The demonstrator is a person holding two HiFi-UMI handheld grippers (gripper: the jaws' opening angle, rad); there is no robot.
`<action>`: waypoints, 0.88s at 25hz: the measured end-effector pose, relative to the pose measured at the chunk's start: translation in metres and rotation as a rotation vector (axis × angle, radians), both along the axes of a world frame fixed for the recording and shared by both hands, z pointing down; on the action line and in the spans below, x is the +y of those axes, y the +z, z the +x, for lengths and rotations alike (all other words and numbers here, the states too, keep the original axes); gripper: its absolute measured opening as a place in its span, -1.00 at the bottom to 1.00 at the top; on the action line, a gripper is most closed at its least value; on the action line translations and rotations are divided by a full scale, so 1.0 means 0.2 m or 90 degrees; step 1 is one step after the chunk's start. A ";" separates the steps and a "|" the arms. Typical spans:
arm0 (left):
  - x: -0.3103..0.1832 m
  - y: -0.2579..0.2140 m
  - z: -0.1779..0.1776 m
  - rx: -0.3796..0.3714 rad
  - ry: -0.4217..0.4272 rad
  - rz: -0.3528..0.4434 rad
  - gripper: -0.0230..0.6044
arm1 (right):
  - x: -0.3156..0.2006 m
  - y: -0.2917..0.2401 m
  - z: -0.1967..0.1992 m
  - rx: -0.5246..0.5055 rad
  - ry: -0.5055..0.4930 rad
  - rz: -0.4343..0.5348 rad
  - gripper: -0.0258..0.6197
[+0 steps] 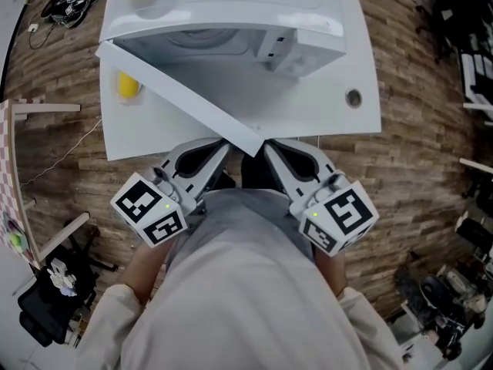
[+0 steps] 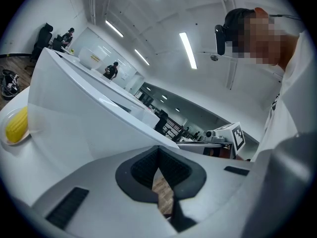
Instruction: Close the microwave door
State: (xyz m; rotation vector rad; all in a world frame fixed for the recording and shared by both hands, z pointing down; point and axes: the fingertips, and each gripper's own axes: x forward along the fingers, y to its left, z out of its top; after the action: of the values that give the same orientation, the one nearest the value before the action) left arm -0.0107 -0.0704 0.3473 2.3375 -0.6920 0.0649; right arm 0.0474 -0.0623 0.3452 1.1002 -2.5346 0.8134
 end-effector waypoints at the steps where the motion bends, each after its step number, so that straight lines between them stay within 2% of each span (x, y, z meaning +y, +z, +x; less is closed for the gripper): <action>1: -0.01 0.00 0.01 0.000 0.001 0.000 -0.88 | -0.01 0.00 0.01 -0.002 0.001 -0.001 -0.85; 22: -0.13 0.03 0.10 0.003 0.021 -0.007 -0.88 | -0.12 0.03 0.09 -0.012 0.018 -0.015 -0.85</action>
State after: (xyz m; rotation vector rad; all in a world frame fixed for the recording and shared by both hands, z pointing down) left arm 0.0100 -0.0974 0.3533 2.3388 -0.6486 0.0768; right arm 0.0651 -0.0859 0.3519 1.1281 -2.5236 0.8618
